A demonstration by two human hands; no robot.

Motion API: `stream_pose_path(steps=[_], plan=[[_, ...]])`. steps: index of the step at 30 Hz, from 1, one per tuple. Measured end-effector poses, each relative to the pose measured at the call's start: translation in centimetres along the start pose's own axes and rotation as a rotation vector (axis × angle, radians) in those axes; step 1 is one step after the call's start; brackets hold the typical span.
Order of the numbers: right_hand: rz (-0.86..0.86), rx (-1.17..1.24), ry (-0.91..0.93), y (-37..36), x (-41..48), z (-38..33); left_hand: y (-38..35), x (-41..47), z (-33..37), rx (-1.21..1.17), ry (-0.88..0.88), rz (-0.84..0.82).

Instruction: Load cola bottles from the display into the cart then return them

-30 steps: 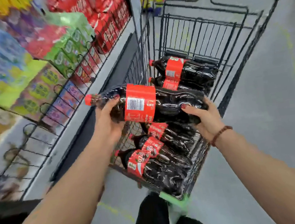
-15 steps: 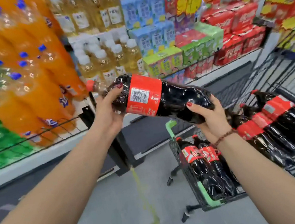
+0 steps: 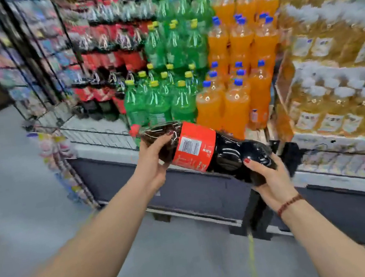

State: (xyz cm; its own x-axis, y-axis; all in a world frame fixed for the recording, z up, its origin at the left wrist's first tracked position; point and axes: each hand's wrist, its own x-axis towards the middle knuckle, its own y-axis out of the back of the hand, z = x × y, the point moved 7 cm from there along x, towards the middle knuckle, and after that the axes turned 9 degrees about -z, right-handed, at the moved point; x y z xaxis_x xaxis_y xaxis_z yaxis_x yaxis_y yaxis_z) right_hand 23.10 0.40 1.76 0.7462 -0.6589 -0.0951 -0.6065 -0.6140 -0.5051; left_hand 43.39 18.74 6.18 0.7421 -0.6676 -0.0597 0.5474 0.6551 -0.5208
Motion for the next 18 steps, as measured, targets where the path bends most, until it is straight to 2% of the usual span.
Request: stream_pose_path(steps=[3, 9, 18], plan=[[-0.075, -0.004, -0.048, -6.9, 2.7, 4.5, 6.7, 0.0, 4.3, 0.024, -0.036, 0.04], [-0.212, -0.002, -0.156, -19.2, 7.6, 11.5, 18.4, 0.7, 11.4, 0.027, -0.158, 0.232], [-0.362, -0.016, -0.286, -31.8, 17.3, 17.9, 28.6, 5.1, 18.8, 0.046, -0.28, 0.429]])
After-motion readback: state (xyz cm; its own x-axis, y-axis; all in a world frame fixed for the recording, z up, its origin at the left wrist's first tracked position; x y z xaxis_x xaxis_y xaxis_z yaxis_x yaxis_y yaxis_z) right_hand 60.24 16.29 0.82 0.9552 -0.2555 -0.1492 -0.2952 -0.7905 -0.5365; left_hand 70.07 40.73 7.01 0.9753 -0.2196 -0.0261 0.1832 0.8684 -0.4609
